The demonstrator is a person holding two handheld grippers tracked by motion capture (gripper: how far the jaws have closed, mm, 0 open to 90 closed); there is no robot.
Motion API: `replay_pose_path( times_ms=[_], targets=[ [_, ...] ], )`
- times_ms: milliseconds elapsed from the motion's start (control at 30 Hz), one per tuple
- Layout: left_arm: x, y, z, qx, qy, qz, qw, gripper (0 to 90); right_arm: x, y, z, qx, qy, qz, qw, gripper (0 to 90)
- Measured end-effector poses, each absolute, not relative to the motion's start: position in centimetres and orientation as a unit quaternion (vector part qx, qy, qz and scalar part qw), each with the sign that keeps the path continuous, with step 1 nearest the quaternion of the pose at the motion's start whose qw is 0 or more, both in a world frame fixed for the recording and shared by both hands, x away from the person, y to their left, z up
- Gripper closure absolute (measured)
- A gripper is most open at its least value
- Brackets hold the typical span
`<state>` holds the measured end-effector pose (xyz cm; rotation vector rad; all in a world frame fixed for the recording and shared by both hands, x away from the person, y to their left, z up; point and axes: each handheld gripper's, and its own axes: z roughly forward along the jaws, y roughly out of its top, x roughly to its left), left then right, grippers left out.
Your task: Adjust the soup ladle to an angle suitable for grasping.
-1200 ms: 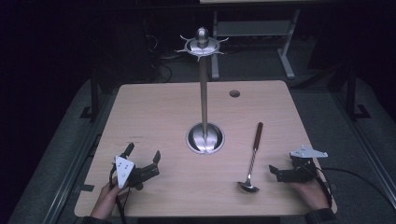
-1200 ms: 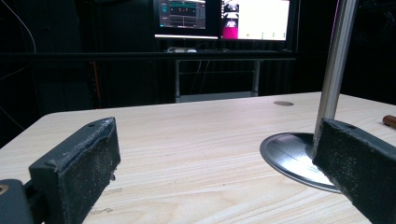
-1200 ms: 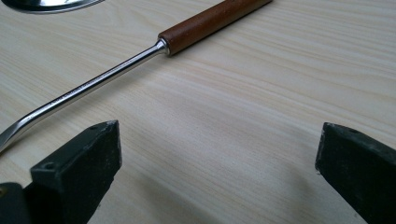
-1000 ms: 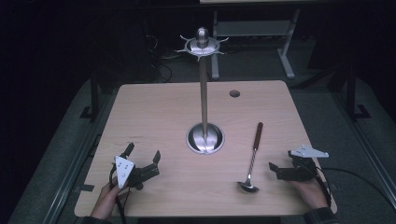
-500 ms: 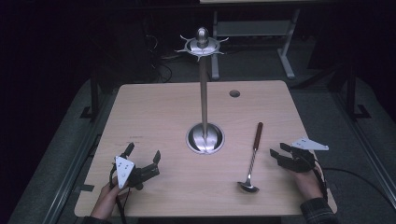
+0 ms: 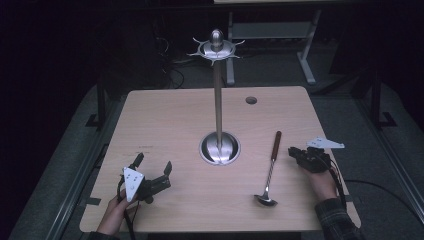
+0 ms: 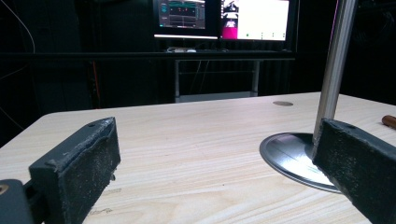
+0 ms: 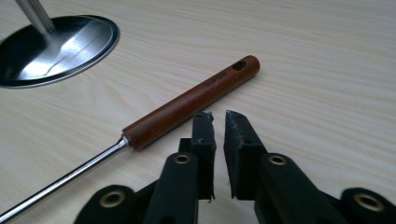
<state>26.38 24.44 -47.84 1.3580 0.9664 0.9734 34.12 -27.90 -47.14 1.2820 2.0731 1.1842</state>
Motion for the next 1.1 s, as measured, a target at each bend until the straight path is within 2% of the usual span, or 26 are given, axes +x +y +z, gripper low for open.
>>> replay_pose_path(
  times_ms=[200, 733, 1100],
  targets=[
    [26.4, 24.5, -47.8, 0.582, 0.411, 0.416, 0.565, 0.2, 35.1, -27.9, -47.5, 0.463, 0.745, 0.429, 0.216, 89.5],
    [26.4, 24.5, -47.8, 0.578, 0.412, 0.414, 0.570, 0.2, 39.1, -27.4, -47.5, 0.474, 0.751, 0.411, 0.207, 89.6],
    [26.4, 24.4, -47.8, 0.579, 0.411, 0.415, 0.569, 0.2, 39.4, -26.1, -48.0, 0.464, 0.773, 0.393, 0.183, 89.6]
  ],
)
